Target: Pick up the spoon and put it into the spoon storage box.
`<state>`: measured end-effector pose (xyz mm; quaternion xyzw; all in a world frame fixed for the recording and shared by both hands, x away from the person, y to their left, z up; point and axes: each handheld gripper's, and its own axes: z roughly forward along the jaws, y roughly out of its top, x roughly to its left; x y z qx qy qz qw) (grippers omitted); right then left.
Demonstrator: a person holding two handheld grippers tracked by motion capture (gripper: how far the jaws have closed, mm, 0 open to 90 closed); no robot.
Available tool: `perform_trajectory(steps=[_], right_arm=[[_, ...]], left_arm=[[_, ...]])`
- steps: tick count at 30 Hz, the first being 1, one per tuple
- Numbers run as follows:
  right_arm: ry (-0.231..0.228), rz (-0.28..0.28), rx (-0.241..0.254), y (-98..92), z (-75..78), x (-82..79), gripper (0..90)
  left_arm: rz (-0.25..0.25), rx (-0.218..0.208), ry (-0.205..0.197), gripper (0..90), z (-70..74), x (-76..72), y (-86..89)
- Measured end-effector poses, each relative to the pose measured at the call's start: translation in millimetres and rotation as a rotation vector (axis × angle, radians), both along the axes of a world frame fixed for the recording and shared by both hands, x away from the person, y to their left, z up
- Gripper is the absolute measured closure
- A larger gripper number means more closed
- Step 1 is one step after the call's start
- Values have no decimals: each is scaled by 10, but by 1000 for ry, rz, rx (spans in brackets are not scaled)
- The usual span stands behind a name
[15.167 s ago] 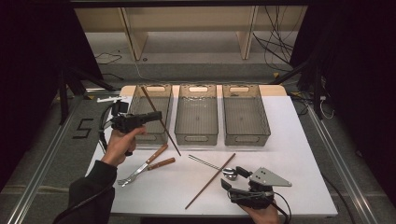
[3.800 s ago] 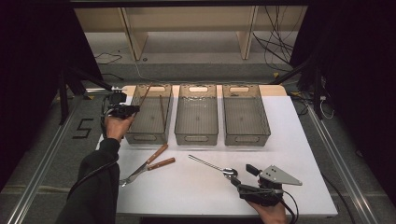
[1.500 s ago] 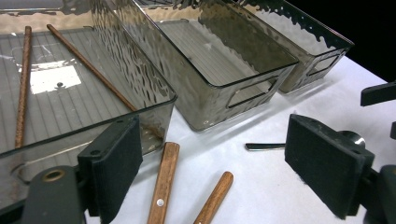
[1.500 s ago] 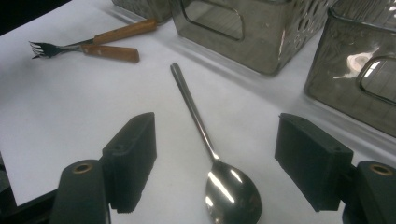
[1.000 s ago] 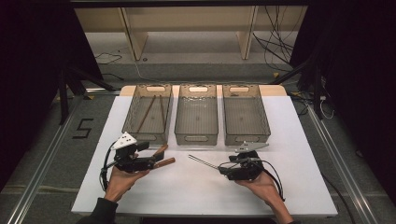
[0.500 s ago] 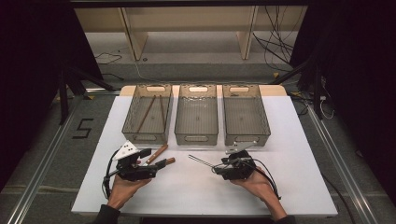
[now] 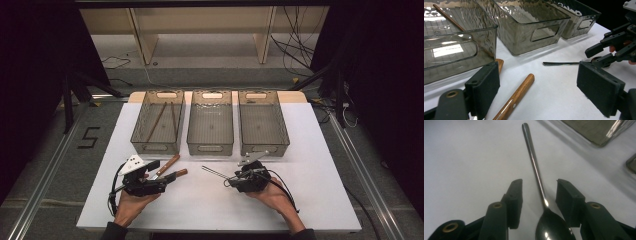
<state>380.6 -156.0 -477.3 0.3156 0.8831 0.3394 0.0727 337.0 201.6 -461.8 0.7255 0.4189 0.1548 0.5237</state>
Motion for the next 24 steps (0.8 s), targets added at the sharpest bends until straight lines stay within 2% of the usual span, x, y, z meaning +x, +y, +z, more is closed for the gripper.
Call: perform_trajectory(steps=[10,18,22,24], right_arm=[[13,28,-38,17,-49,31,659],[-18,23,-69,34,-55,26,763],[-33,40,-99,83,-45,-12,837],[-41,52,-112,97,-41,-18,842]], left_arm=[[-13,12,2,183,-30,-43,-46],[-7,6,-3,184,-48,-49,-27],[-6,4,-4,183,-45,-51,-15],[-6,2,-4,184,-48,-52,-18]])
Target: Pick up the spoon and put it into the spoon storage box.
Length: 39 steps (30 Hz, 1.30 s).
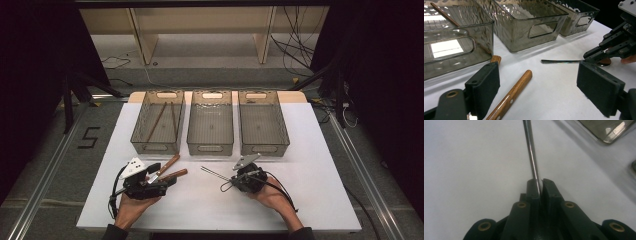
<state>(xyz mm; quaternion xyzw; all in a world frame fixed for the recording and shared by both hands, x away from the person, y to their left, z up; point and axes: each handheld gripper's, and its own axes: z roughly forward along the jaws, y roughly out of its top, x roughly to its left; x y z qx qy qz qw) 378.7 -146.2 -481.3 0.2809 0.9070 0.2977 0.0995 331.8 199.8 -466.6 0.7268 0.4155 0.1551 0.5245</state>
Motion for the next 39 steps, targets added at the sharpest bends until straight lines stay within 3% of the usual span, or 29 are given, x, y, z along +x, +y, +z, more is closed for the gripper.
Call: perform_trajectory(steps=[16,21,28,39], right_arm=[[17,12,-9,77,54,-51,869],[52,23,27,89,99,-69,893],[42,0,-17,153,86,-87,882],[46,24,-9,190,92,-112,900]], left_arm=[[1,5,2,187,-10,2,-6],[3,4,1,188,-9,-1,-10],[-2,6,1,190,-9,-1,-12],[4,4,1,192,-11,-2,-9]])
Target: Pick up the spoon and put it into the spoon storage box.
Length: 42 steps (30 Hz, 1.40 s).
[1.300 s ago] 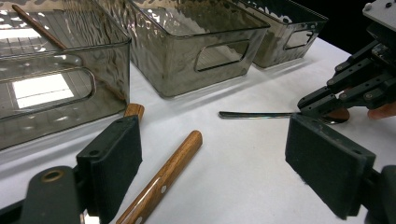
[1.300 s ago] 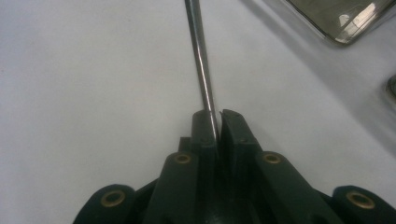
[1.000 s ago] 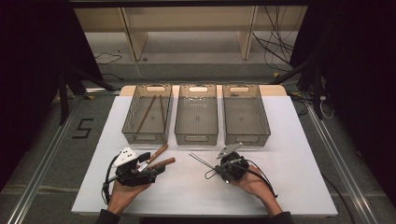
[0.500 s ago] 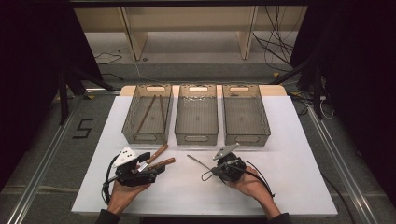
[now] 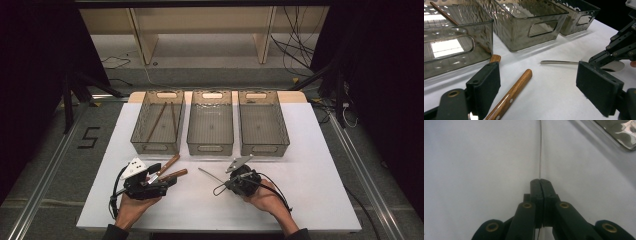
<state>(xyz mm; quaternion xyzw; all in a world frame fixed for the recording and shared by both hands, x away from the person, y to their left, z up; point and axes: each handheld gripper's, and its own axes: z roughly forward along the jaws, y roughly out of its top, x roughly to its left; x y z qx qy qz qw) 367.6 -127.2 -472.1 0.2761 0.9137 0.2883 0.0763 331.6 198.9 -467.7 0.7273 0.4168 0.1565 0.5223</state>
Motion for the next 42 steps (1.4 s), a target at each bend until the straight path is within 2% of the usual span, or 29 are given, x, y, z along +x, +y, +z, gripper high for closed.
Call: perform_trajectory(steps=[7,14,20,32,42], right_arm=[[0,-29,54,-89,80,18,900],[-27,-35,103,-109,247,8,900],[-59,-51,146,-100,399,70,900],[-100,-128,237,-67,686,319,900],[-114,-186,258,83,883,594,900]], left_arm=[[3,-3,-1,192,1,1,8],[7,-7,-7,192,4,-4,12],[9,-9,-15,192,5,-5,25],[1,-14,-16,189,-3,-4,26],[2,-6,-23,178,-7,-11,15]])
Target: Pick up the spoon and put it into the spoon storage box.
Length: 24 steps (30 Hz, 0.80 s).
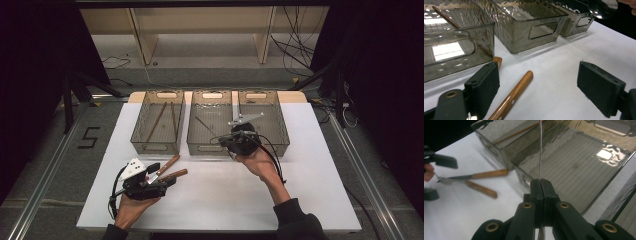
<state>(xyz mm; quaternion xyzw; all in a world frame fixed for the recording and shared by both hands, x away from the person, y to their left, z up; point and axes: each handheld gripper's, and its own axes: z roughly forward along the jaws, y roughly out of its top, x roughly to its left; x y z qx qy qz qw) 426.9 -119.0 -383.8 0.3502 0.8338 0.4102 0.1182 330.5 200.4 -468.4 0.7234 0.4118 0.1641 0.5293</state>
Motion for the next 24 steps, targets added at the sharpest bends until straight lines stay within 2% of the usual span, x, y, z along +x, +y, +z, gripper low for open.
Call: perform_trajectory(steps=[12,24], right_arm=[[19,-109,9,145,130,459,900],[57,-196,-4,210,4,791,900]], left_arm=[[0,-3,2,177,-1,3,10],[-2,-4,1,177,0,3,11]])
